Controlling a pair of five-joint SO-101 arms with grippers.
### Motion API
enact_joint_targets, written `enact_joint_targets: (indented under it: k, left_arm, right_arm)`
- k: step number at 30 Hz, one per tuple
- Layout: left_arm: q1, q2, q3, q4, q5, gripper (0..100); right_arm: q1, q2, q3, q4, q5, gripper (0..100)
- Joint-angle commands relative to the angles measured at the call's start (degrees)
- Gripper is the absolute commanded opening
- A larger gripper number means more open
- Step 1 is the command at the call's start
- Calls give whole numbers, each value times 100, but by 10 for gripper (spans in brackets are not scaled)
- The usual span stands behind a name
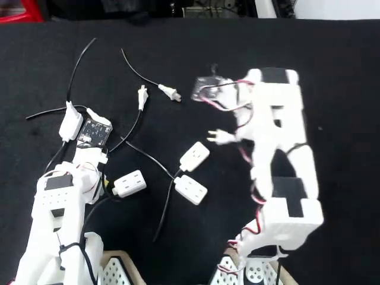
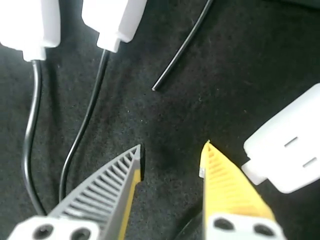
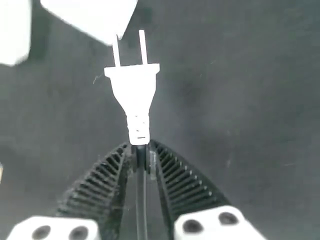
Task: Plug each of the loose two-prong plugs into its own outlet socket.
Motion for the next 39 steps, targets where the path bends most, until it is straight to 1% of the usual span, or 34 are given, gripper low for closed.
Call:
enact_joint_targets:
  k: [1,5,7,9,12,14,15,16,18,21,23,25,29,33,34,39]
  left_arm:
    - [-4,-132,-22,-79,-53,191]
    - [-4,-132,-22,-79,-53,191]
    - [-4,-132,-22,-79,-53,191]
    - [-4,-132,-22,-79,-53,191]
    - [-4,-132,-22,-79,-53,191]
    - [-4,-132,-22,-79,-53,191]
    - [-4,-132,-22,-79,-53,191]
    - [-4,-132,-22,-79,-53,191]
    - [-4,-132,-22,-79,-53,191]
    - [-4,-132,-22,-70,-53,191]
    - [-4,-132,-22,-70,-53,191]
    - [-4,-132,-22,-70,-53,191]
    - [-4,-132,-22,-62,-53,191]
    - [-4,-132,-22,-62,-62,191]
    - [-4,-132,-22,-62,-62,191]
    - [-4,-132,-22,-62,-62,191]
  right_arm:
    - [765,-312,180,413,818,12]
    - [905,-312,760,123,985,21]
    - [853,-312,1051,-264,985,57]
    - [800,-312,1209,-589,941,116]
    - [774,-347,1165,-809,246,190]
    - [774,-365,989,-905,-281,198]
    - [774,-365,848,-914,-738,199]
    - [774,-365,725,-870,-1363,199]
    - [782,-365,523,-651,-2813,198]
    - [791,-347,602,44,-5002,198]
    - [774,-374,866,193,-6013,198]
    - [721,-321,1042,105,-6708,200]
    - [396,-365,1279,44,-7763,201]
    - [35,-312,1314,-123,-9705,201]
    - [-79,-312,1332,-167,-9978,201]
    - [-554,-312,1719,-255,-10567,201]
